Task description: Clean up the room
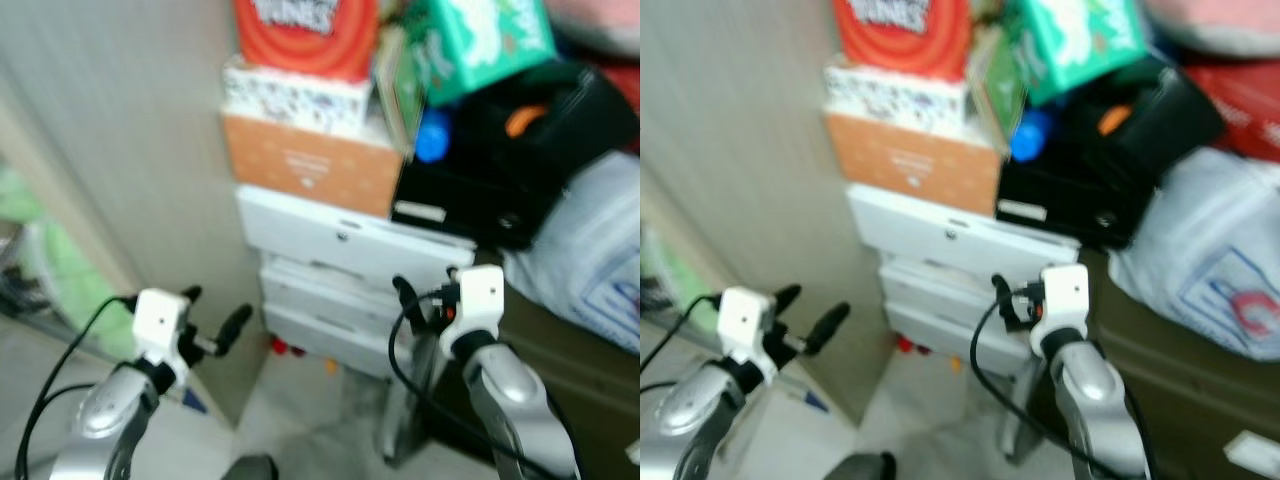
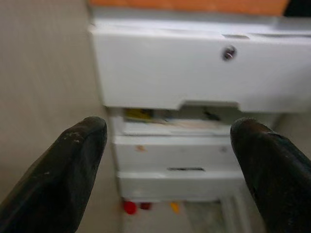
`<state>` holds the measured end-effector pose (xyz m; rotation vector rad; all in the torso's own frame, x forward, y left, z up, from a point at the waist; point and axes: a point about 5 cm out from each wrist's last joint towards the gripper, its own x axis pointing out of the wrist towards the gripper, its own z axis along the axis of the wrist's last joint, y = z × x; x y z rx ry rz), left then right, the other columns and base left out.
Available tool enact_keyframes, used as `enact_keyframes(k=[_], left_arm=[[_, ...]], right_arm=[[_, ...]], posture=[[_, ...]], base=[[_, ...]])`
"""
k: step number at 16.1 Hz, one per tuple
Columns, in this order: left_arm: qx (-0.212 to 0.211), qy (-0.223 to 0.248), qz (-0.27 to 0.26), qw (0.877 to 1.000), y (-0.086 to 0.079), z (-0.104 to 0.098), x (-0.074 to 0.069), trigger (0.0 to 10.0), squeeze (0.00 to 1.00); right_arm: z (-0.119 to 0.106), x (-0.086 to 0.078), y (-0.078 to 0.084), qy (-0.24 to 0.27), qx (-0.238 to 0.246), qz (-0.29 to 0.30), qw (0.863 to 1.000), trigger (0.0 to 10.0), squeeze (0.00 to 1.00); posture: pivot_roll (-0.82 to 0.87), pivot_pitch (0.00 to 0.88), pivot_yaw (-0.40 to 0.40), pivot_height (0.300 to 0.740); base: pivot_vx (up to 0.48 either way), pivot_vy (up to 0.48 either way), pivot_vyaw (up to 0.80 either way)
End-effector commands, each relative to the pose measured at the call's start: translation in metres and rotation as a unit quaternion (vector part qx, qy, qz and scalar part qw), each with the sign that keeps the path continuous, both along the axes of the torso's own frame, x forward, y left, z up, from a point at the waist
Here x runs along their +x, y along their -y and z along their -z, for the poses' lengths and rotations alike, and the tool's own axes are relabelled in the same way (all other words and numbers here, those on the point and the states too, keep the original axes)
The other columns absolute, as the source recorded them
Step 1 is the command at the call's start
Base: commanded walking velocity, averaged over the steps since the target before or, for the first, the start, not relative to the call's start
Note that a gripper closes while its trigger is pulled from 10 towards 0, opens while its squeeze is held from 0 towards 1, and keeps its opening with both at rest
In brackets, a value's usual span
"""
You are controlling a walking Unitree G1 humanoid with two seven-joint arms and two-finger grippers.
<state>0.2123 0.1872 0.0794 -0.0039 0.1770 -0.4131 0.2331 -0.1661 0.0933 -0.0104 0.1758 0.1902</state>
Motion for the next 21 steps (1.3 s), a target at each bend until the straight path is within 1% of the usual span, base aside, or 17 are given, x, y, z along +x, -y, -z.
enact_keyframes(k=[1,2,3,4,5,6,8,9,12,13,14,16,17,18,20,21], left_arm=[[0.013,0.015,-0.023,1.0,-0.002,0.0,0.004,10.0,0.0],[0.021,0.016,-0.066,0.997,-0.006,0.004,0.017,10.0,0.0],[0.028,0.015,-0.082,0.996,-0.008,0.006,0.023,10.0,0.0],[0.018,0.018,-0.085,0.996,-0.006,0.006,0.03,10.0,0.0],[0.02,0.03,-0.087,0.996,-0.005,0.003,0.04,10.0,0.0],[0.019,0.037,-0.092,0.995,-0.004,0.0,0.05,10.0,0.0],[0.012,0.03,-0.101,0.994,-0.003,-0.002,0.061,10.0,0.0],[-0.001,0.017,-0.102,0.995,0.001,0.0,0.066,10.0,0.0],[-0.019,0.016,-0.081,0.996,0.01,0.006,0.07,10.0,0.0],[-0.007,0.022,-0.089,0.996,0.013,0.009,0.071,10.0,0.0],[-0.013,0.022,-0.103,0.994,0.013,0.011,0.07,10.0,0.0],[-0.027,0.005,-0.126,0.992,0.009,0.02,0.063,10.0,0.0],[-0.025,-0.001,-0.131,0.991,0.007,0.024,0.059,10.0,0.0],[-0.032,-0.01,-0.13,0.991,0.007,0.028,0.056,10.0,0.0],[-0.023,-0.001,-0.141,0.99,0.007,0.026,0.062,10.0,0.0],[-0.026,0.005,-0.147,0.989,0.006,0.023,0.066,10.0,0.0]], right_arm=[[0.0,-0.003,0.007,0.006,-0.007,0.013,1.0,10.0,0.0],[0.002,-0.004,0.011,0.01,-0.015,0.023,1.0,10.0,0.0],[0.005,-0.004,0.013,0.009,-0.014,0.029,0.999,10.0,0.0],[0.007,-0.001,0.013,0.011,-0.014,0.034,0.999,10.0,0.0],[0.006,0.006,0.011,0.022,-0.021,0.032,0.999,10.0,0.0],[0.005,0.014,0.01,0.028,-0.014,0.039,0.999,10.0,0.0],[0.0,0.023,0.007,0.043,-0.006,0.036,0.998,10.0,0.0],[-0.002,0.027,0.008,0.05,0.01,0.045,0.998,10.0,0.0],[-0.004,0.03,0.01,0.062,0.013,0.045,0.997,10.0,0.0],[-0.004,0.032,0.01,0.064,0.017,0.045,0.997,10.0,0.0],[-0.002,0.034,0.009,0.06,0.013,0.044,0.997,10.0,0.0],[-0.001,0.033,0.011,0.059,0.015,0.045,0.997,10.0,0.0],[0.003,0.03,0.012,0.054,0.014,0.046,0.997,10.0,0.0],[0.004,0.029,0.012,0.052,0.018,0.05,0.997,10.0,0.0],[0.003,0.032,0.006,0.057,0.017,0.042,0.997,10.0,0.0],[0.003,0.034,0.001,0.056,0.009,0.025,0.998,10.0,0.0]], posture=[[-0.05,0.0,-0.005,0.74],[-0.06,0.0,0.003,0.74],[-0.06,0.0,0.005,0.74],[-0.06,0.0,0.012,0.74],[-0.06,0.0,0.021,0.74],[-0.05,0.0,0.032,0.74],[-0.05,0.0,0.038,0.74],[-0.05,0.0,0.032,0.74],[-0.06,0.0,0.013,0.74],[-0.06,0.0,0.01,0.74],[-0.06,0.0,0.007,0.74],[-0.08,0.0,0.012,0.74],[-0.08,0.0,0.015,0.74],[-0.08,0.0,0.011,0.74],[-0.08,0.0,0.007,0.74],[-0.08,0.0,0.008,0.74]], base=[[0.0,0.0,0.8],[0.0,0.0,0.8],[0.0,0.0,0.8],[0.0,0.0,0.8],[0.0,0.0,0.74],[0.0,0.0,0.0],[0.0,0.0,0.0],[0.0,0.0,0.0],[0.0,0.0,0.0],[0.0,0.0,0.0],[0.0,0.0,0.0],[0.0,0.0,0.0],[0.0,0.0,0.0],[0.0,0.0,0.0],[0.0,0.0,0.0],[0.0,0.0,0.0]])
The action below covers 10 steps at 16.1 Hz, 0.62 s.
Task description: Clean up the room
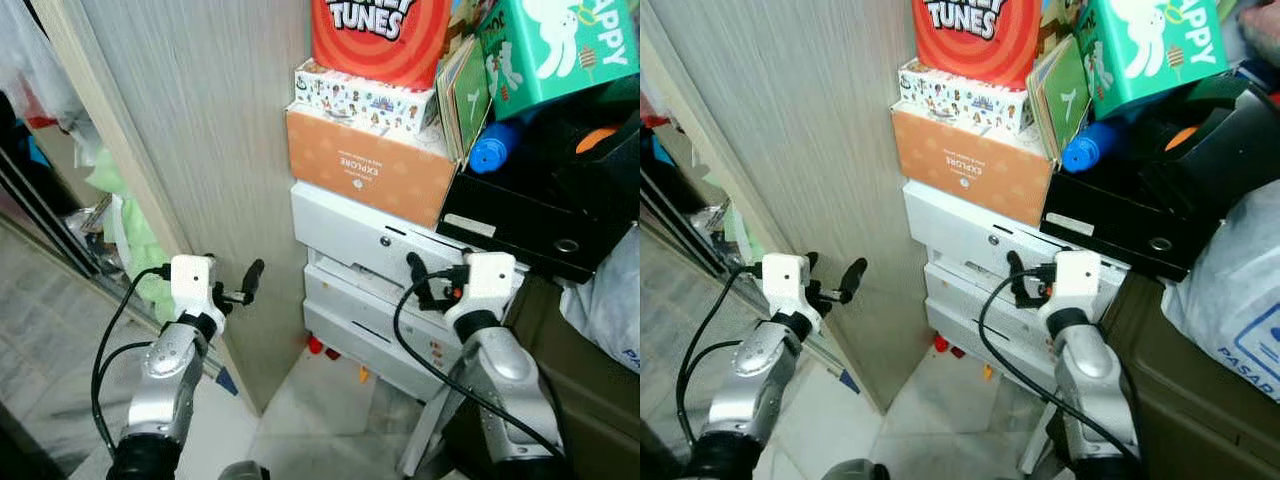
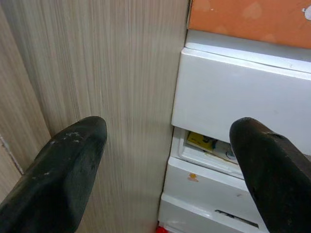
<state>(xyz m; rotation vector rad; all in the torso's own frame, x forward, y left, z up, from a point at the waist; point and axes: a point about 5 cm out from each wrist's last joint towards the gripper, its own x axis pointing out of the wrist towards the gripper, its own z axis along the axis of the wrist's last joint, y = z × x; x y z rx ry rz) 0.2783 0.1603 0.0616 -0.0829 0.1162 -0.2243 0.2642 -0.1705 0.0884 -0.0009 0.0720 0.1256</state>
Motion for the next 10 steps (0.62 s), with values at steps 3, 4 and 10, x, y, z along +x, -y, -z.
enact_keyframes(k=[3,4,10], left_arm=[[0.006,-0.012,-0.047,0.999,-0.016,0.001,-0.002,10.0,0.0],[0.013,-0.013,-0.038,0.999,-0.013,0.003,-0.008,10.0,0.0],[0.048,-0.011,-0.042,0.998,-0.022,0.003,-0.02,10.0,0.0]], right_arm=[[-0.01,0.003,-0.013,0.023,-0.011,-0.041,0.999,10.0,0.0],[-0.01,0.0,-0.012,0.02,-0.003,-0.038,0.999,10.0,0.0],[0.0,-0.012,-0.008,0.008,0.001,-0.015,1.0,10.0,0.0]], posture=[[-0.08,0.0,0.011,0.74],[-0.08,0.0,0.016,0.74],[-0.05,0.0,0.032,0.74]], base=[[0.0,0.0,0.8],[0.0,0.0,0.8],[0.0,0.0,0.8]])
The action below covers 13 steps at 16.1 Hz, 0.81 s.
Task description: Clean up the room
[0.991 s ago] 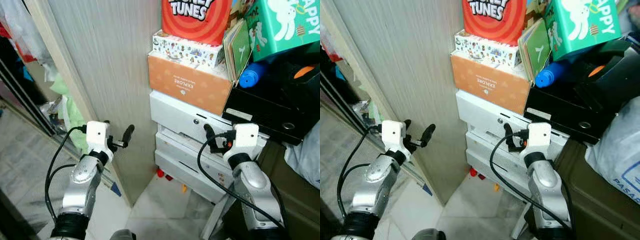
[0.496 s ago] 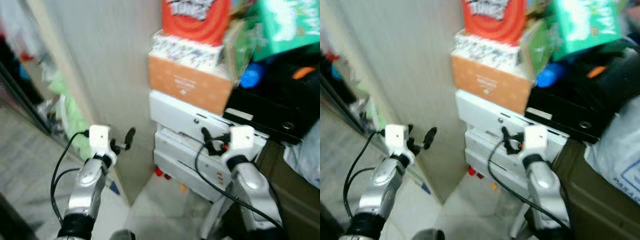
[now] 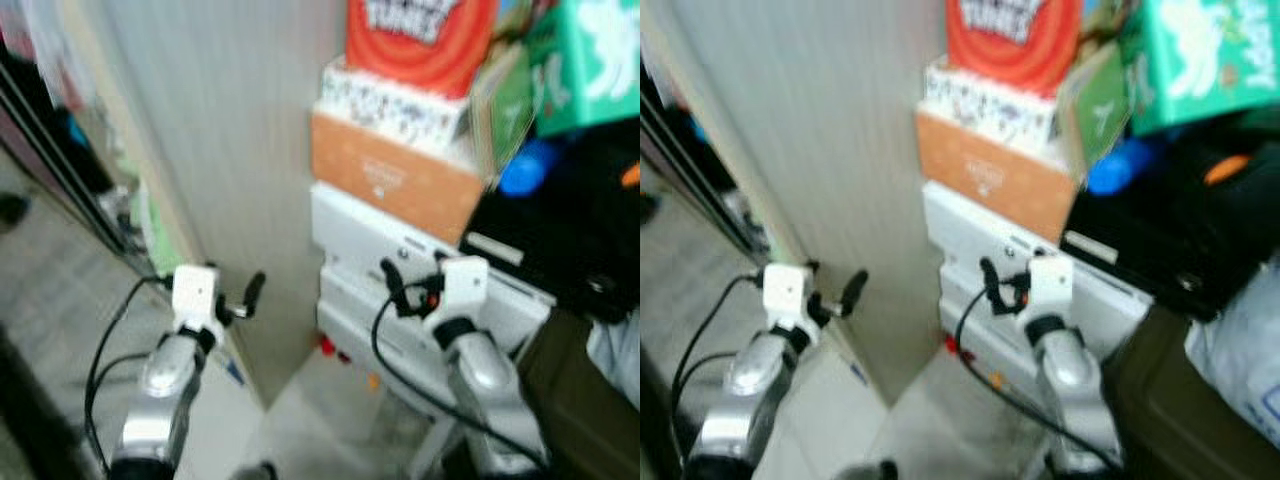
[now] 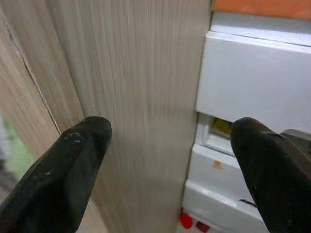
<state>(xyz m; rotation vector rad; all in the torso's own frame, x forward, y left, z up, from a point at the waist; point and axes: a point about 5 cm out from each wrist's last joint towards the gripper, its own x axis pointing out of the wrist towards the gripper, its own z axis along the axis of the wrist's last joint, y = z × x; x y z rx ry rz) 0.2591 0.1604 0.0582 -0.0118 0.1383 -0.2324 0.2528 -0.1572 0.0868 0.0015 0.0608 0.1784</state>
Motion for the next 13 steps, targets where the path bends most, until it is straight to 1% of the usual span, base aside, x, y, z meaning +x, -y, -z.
enact_keyframes(k=[1,4,7,11,13], left_arm=[[0.024,0.001,-0.049,0.999,-0.024,-0.001,0.001,10.0,0.0],[0.031,0.01,-0.044,0.998,-0.027,-0.006,0.003,10.0,0.0],[0.038,0.007,-0.051,0.998,-0.033,-0.004,0.0,10.0,0.0],[0.043,0.008,-0.048,0.998,-0.034,-0.005,0.002,10.0,0.0],[0.041,0.012,-0.053,0.998,-0.033,-0.008,0.004,10.0,0.0]], right_arm=[[-0.001,0.0,0.003,0.002,-0.002,0.008,1.0,10.0,0.0],[-0.004,0.004,0.002,0.005,-0.001,0.005,1.0,10.0,0.0],[-0.005,0.007,0.007,0.007,-0.003,0.01,1.0,10.0,0.0],[-0.008,0.01,0.004,0.014,-0.001,0.009,1.0,10.0,0.0],[-0.009,0.01,0.005,0.015,0.001,0.011,1.0,10.0,0.0]], posture=[[-0.05,0.0,0.03,0.74],[-0.04,0.0,0.023,0.74],[-0.04,0.0,0.021,0.74],[-0.03,0.0,0.026,0.74],[-0.02,0.0,0.018,0.74]], base=[[0.0,0.0,0.8],[0.0,0.0,0.8],[0.0,0.0,0.8],[0.0,0.0,0.8],[0.0,0.0,0.8]])
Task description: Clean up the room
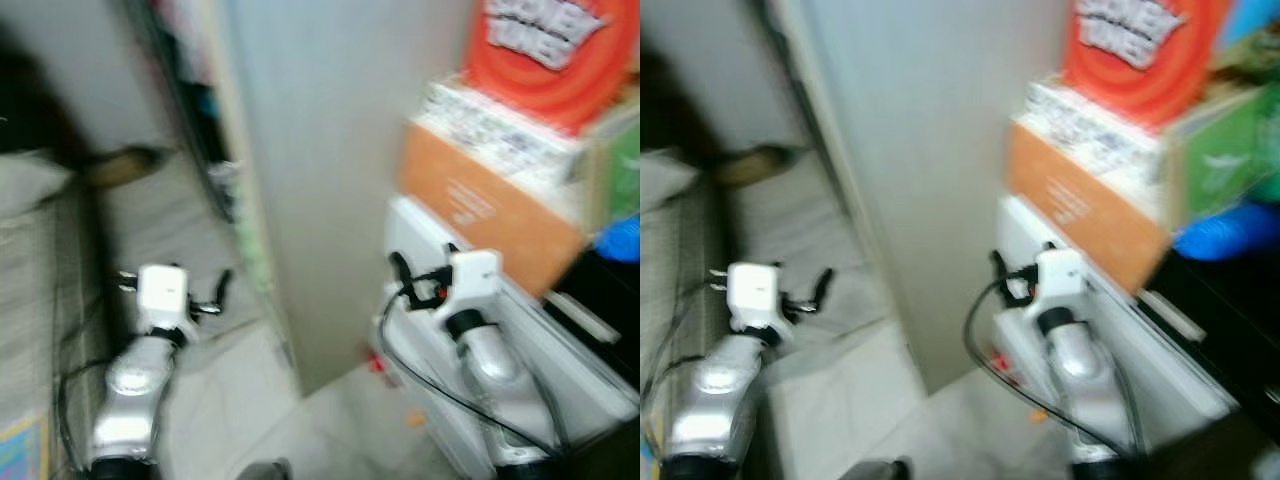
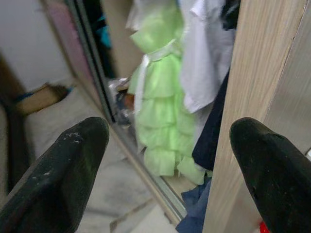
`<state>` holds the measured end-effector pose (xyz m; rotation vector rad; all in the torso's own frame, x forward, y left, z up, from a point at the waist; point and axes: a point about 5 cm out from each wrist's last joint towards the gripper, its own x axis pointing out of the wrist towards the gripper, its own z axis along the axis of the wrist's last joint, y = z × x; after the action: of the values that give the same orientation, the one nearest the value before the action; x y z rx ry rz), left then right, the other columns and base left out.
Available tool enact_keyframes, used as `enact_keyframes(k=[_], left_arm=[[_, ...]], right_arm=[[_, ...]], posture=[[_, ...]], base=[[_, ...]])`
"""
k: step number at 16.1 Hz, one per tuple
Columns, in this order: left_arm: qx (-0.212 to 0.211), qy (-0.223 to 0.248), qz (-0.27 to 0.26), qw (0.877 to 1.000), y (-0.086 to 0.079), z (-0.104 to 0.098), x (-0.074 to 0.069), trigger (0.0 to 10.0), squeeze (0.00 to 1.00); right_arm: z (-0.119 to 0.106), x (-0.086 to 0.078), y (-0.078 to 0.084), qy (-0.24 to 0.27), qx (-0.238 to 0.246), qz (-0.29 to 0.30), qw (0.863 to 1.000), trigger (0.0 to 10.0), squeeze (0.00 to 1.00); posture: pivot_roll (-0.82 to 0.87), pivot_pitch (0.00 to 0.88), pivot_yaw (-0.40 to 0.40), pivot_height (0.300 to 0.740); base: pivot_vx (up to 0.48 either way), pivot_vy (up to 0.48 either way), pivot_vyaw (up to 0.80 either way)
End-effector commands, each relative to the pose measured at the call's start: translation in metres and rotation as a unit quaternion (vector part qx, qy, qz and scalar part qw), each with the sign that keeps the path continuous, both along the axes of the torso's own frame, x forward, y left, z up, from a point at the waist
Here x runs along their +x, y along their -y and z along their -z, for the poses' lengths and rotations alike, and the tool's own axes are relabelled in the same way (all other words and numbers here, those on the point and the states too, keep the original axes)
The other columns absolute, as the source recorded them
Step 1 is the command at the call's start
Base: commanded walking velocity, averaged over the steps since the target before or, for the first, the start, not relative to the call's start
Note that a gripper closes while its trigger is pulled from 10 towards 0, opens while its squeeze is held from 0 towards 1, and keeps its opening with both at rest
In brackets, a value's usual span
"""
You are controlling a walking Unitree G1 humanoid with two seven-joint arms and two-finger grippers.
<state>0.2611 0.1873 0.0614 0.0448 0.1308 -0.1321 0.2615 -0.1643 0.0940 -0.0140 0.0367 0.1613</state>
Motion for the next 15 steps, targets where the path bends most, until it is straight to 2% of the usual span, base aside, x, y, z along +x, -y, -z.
enact_keyframes(k=[1,5,8,15], left_arm=[[0.007,0.008,-0.01,1.0,-0.006,-0.005,0.001,10.0,0.0],[0.0,0.012,-0.055,0.998,-0.015,-0.003,-0.005,10.0,0.0],[-0.002,0.007,-0.063,0.998,-0.018,-0.002,-0.009,10.0,0.0],[-0.007,-0.002,-0.068,0.998,-0.017,0.002,-0.007,10.0,0.0]], right_arm=[[0.0,0.0,0.0,-0.001,0.007,0.001,1.0,10.0,0.0],[-0.002,0.0,0.006,-0.002,0.006,0.008,1.0,10.0,0.0],[0.001,-0.004,0.007,-0.007,0.003,0.007,1.0,10.0,0.0],[-0.002,0.0,0.008,-0.001,0.0,0.002,1.0,10.0,0.0]], posture=[[-0.03,0.0,0.009,0.74],[-0.06,0.0,0.009,0.74],[-0.05,0.0,0.007,0.74],[-0.05,0.0,0.003,0.74]], base=[[0.0,0.0,0.68],[0.0,0.0,0.0],[0.0,0.0,0.0],[0.0,0.456,0.0]])
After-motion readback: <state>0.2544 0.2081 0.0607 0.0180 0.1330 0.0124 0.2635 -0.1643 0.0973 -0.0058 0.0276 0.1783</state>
